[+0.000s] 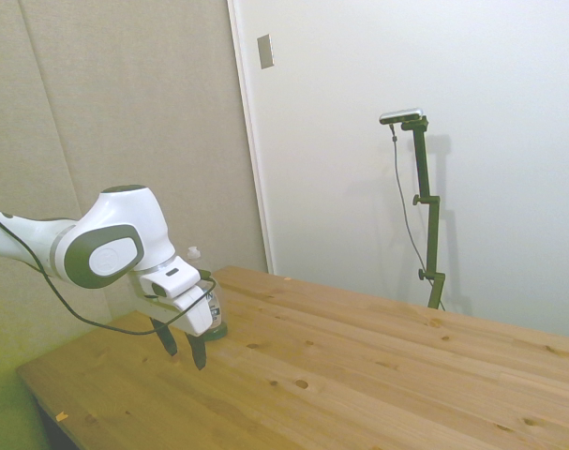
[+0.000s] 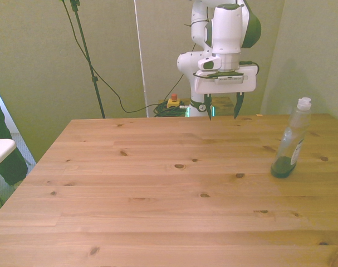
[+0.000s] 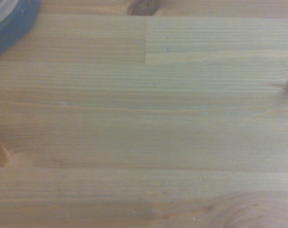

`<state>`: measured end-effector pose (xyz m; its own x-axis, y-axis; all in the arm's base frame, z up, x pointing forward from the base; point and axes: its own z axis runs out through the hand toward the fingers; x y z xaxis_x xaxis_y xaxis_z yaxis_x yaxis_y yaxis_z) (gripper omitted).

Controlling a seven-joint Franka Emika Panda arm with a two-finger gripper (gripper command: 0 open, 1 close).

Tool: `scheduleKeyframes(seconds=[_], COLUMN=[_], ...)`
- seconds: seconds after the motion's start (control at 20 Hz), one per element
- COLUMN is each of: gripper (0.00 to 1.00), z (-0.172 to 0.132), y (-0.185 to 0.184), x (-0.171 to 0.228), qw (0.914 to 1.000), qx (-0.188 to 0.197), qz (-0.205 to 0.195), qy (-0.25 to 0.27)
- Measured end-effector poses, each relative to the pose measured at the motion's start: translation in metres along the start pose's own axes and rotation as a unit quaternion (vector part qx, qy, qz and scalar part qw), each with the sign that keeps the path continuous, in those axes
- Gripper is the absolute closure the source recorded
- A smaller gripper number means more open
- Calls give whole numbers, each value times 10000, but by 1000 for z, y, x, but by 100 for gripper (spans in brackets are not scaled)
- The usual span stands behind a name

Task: Knock down the dish soap

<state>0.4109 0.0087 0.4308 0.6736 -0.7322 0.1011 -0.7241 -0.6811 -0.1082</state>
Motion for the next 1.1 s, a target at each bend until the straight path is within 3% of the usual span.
scheduleKeyframes(seconds=[0.15, 0.2, 0.7, 1.1], gripper=[0, 100, 100, 100], z=[-2, -5, -49, -47], y=[-2, -6, -63, -97], x=[0, -1, 1, 12], qw=[10000, 10000, 9977, 9941], qx=[19, 49, 204, 249], qz=[-22, -54, -542, -961], qy=[10, 36, 349, 443])
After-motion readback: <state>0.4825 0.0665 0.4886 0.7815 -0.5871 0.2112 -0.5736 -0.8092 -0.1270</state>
